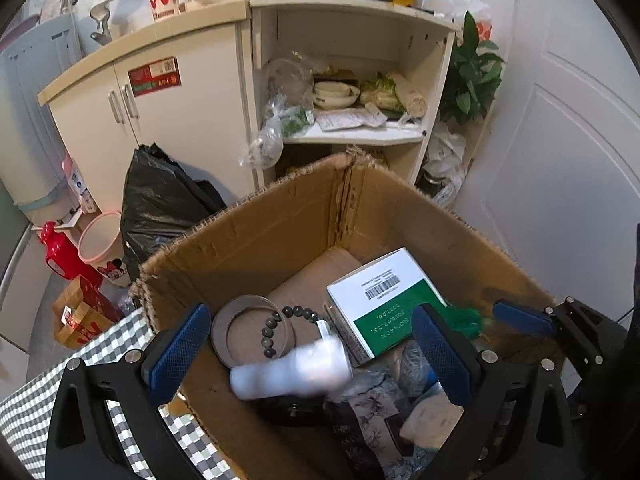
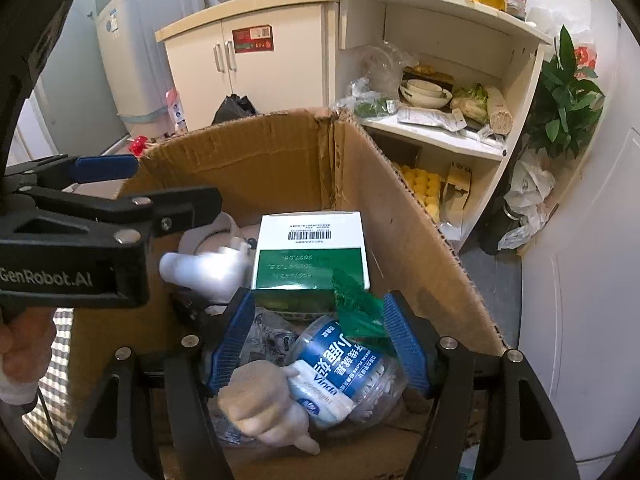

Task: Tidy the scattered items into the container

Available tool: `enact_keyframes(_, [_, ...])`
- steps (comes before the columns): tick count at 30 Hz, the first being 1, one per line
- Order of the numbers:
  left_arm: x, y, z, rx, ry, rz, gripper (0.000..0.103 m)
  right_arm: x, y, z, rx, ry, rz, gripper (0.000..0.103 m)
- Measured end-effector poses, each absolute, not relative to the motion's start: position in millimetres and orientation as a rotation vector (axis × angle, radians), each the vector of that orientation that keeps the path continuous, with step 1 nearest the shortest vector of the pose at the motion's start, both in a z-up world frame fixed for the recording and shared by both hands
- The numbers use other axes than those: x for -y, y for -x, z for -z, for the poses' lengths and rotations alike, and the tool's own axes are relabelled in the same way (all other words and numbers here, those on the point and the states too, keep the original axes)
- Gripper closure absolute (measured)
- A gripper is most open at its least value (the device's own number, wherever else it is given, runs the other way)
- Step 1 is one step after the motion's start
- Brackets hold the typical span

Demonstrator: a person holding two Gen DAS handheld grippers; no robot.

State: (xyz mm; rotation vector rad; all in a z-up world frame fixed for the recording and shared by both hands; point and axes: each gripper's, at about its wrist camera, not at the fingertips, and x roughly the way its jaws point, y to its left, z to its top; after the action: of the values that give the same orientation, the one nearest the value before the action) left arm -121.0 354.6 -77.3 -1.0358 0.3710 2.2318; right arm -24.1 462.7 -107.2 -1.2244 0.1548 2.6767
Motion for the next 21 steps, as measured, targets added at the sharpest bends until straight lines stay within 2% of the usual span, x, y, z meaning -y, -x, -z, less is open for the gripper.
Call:
enact_keyframes(12, [-334.7,99.7,41.9,-0.348,0.954,-2.299,0.000,-450.2,3.8,76.0,-0.152,1.115,-2.732,0.034])
enact_keyframes(21, [-300.5,77.8,20.1,-0.327,0.895,-2.391,0.000,-435.9,-12.1,54.3,-0.199,0.999,-2.800,0.013])
